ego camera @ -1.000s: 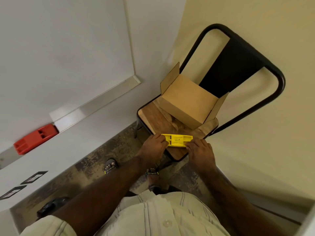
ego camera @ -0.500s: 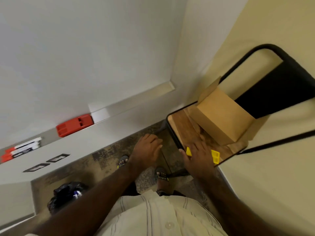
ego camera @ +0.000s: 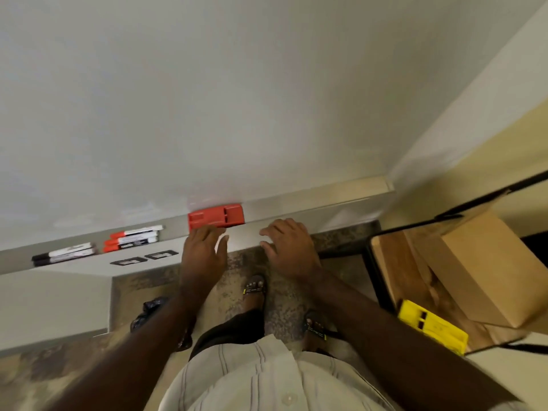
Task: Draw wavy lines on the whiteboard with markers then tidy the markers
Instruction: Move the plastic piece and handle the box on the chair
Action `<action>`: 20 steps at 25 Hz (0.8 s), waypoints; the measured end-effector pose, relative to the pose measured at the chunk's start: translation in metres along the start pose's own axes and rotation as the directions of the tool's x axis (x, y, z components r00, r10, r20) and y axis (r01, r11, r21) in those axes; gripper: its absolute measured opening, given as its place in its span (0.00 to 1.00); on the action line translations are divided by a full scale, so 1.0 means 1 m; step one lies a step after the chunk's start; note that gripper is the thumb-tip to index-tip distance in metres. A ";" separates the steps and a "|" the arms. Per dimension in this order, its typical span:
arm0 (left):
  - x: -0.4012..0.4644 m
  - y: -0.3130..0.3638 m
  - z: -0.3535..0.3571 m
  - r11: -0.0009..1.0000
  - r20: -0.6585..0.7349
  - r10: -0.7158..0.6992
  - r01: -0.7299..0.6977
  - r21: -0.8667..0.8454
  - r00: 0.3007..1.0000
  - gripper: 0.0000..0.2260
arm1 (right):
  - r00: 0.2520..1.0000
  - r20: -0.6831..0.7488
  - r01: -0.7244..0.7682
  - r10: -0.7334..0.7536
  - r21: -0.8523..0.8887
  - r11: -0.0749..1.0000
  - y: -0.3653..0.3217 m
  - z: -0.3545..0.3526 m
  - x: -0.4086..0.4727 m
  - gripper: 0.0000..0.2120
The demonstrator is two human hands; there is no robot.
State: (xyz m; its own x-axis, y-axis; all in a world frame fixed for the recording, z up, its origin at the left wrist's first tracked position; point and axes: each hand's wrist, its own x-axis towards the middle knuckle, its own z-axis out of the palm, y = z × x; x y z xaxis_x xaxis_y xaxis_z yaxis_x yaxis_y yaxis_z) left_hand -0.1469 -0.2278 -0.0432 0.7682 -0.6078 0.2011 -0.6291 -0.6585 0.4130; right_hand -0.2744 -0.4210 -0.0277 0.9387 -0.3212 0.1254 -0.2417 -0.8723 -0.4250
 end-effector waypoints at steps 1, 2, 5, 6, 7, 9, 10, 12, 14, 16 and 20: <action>0.005 -0.010 -0.005 0.999 0.002 -0.031 0.031 0.014 1.000 0.12 | 1.000 0.024 0.008 -0.008 0.003 1.000 -0.007 0.007 0.012 0.12; 0.010 -0.020 -0.010 0.998 0.011 -0.061 0.060 0.029 0.998 0.12 | 0.999 0.049 0.015 -0.015 -0.002 1.000 -0.013 0.014 0.024 0.13; 0.021 -0.041 -0.017 0.991 0.055 -0.122 0.118 0.070 0.991 0.10 | 0.992 0.126 0.036 -0.031 -0.039 0.999 -0.024 0.032 0.052 0.14; 0.022 -0.046 -0.018 0.989 0.074 -0.133 0.127 0.082 0.988 0.10 | 0.990 0.137 0.039 -0.033 -0.040 0.998 -0.027 0.036 0.058 0.14; 0.024 -0.051 -0.019 0.988 0.091 -0.136 0.127 0.092 0.987 0.10 | 0.989 0.147 0.035 -0.029 -0.032 0.999 -0.030 0.041 0.064 0.15; 0.027 -0.057 -0.021 0.990 0.112 -0.104 0.092 0.107 0.988 0.10 | 0.988 0.152 0.015 -0.012 -0.023 1.000 -0.034 0.046 0.072 0.14; 0.028 -0.060 -0.021 0.992 0.116 -0.072 0.059 0.114 0.991 0.10 | 0.989 0.146 0.006 -0.002 -0.022 1.000 -0.036 0.049 0.075 0.14; 0.032 -0.064 -0.022 0.992 0.115 0.011 -0.026 0.126 0.993 0.11 | 0.993 0.118 0.005 -0.001 -0.035 0.999 -0.038 0.052 0.079 0.10; 0.036 -0.068 -0.023 0.987 0.123 0.065 -0.082 0.140 0.990 0.11 | 0.996 0.082 0.041 -0.036 -0.061 0.997 -0.037 0.054 0.081 0.08; 0.040 -0.069 -0.022 0.983 0.126 0.089 -0.108 0.150 0.988 0.09 | 0.997 0.040 0.067 -0.064 -0.079 0.995 -0.035 0.050 0.081 0.08; 0.045 -0.051 -0.022 0.975 0.087 0.188 -0.196 0.101 0.978 0.09 | 0.998 -0.032 0.046 -0.048 -0.062 0.997 -0.021 0.023 0.069 0.08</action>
State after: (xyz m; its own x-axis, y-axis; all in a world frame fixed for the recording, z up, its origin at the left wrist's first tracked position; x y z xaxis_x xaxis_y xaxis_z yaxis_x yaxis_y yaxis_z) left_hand -0.0778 -0.2115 -0.0362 0.6229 -0.7572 0.1969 -0.7765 -0.5677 0.2734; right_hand -0.1987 -0.4159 -0.0307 0.9410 -0.2901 0.1742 -0.2126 -0.9073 -0.3628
